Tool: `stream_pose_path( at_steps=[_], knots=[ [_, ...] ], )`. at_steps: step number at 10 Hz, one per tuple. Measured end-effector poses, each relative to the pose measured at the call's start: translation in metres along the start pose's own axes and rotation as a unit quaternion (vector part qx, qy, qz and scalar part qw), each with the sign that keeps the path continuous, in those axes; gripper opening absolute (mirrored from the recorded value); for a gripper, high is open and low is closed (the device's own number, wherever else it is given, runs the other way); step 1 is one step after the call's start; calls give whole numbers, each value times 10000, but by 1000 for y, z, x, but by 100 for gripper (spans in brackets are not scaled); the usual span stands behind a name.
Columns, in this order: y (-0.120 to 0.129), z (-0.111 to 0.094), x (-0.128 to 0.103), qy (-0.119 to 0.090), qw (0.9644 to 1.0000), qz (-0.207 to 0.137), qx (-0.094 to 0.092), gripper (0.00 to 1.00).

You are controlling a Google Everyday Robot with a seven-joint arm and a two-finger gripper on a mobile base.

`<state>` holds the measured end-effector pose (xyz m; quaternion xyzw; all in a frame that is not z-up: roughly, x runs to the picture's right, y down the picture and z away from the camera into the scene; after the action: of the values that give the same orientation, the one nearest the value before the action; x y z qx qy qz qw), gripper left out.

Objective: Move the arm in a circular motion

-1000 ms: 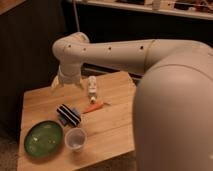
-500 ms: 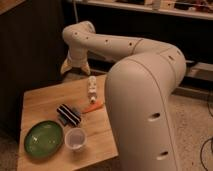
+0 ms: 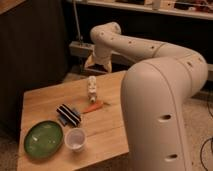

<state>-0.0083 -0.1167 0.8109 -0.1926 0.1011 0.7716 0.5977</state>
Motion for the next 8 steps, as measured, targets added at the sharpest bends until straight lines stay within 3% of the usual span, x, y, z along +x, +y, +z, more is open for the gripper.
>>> stream_pose_path(
  at_steps=[2,4,6,8],
  knots=[
    [-39,-4,6,-75,9994,336,84,80],
    [-95,-12,22,-161,9970,727,208,80],
    [-137,-20,53,-49,9958,891,222,80],
    [-153,-31,87,132,9966,785,196,80]
  ],
)
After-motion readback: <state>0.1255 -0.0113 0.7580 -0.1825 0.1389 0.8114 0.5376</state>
